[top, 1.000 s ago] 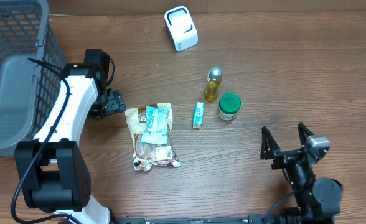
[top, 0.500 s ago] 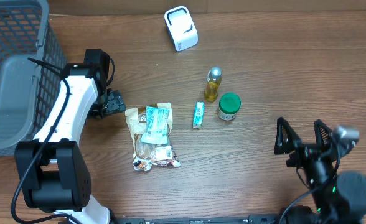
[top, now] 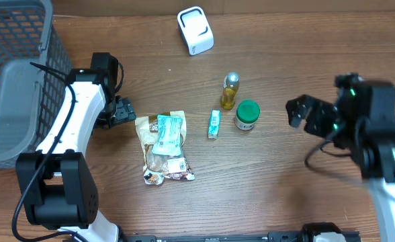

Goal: Scan the item barcode
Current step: 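Move the right gripper over the green-lidded jar and lower onto it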

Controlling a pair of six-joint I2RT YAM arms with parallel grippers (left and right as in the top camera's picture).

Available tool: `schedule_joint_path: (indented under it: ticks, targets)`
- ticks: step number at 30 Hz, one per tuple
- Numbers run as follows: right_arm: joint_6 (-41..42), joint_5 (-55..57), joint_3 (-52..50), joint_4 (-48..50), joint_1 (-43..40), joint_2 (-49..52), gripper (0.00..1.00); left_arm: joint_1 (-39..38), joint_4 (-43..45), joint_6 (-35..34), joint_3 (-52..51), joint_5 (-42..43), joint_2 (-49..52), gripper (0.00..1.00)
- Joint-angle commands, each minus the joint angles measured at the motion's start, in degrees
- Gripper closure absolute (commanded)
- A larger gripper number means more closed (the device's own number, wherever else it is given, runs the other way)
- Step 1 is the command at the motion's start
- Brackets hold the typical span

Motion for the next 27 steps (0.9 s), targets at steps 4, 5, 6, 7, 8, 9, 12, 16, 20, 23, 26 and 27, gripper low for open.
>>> schedule_joint_path:
  ticks: [4,5,6,7,8,9,12,16,20,23,26,27]
  targets:
    - [4.0,-0.7,2.6,-0.7,0.2,11.4,0.00,0.4,0.0,-0.4,-0.3,-1.2,0.6,0.00]
    - [4.3,-1.0,2.6,-0.2,0.2,12.7,0.00,0.4,0.0,-0.4,-0.3,-1.2,0.6,0.00]
    - [4.3,-2.0,2.6,0.1,0.2,14.1,0.00,0.4,0.0,-0.4,-0.3,-1.2,0.6,0.01]
    - [4.5,-3.0,2.6,0.2,0.2,15.3,0.00,0.4,0.0,-0.4,-0.3,-1.2,0.6,0.00]
    - [6.2,-3.6,2.6,0.2,0.3,16.5,0.05,0.4,0.0,-0.4,-0.3,-1.2,0.6,0.01]
    - [8.0,-3.5,2.6,0.0,0.5,17.5,0.11,0.4,0.0,-0.4,-0.3,-1.2,0.6,0.01]
    - [8.6,-1.6,2.5,0.5,2.6,20.8,0.17,0.4,0.0,-0.4,-0.3,-1.2,0.6,0.01]
    - [9.0,1.1,2.5,1.5,6.9,24.7,0.13,0.4,0.0,-0.4,-0.3,-1.2,0.6,0.00]
    - [12.0,4.8,2.5,3.2,10.3,27.8,0.09,0.4,0.0,-0.4,-0.3,-1.2,0.6,0.00]
    - [12.0,7.2,2.5,5.6,13.1,29.9,0.04,0.4,0.0,-0.4,-0.3,-1.2,0.6,0.00]
    - [12.0,9.9,2.5,7.7,15.9,32.0,0.01,0.4,0.0,-0.4,-0.3,-1.2,0.6,0.00]
    - [12.0,10.8,2.5,8.3,16.8,32.6,0.00,0.4,0.0,-0.4,-0.3,-1.2,0.6,0.01]
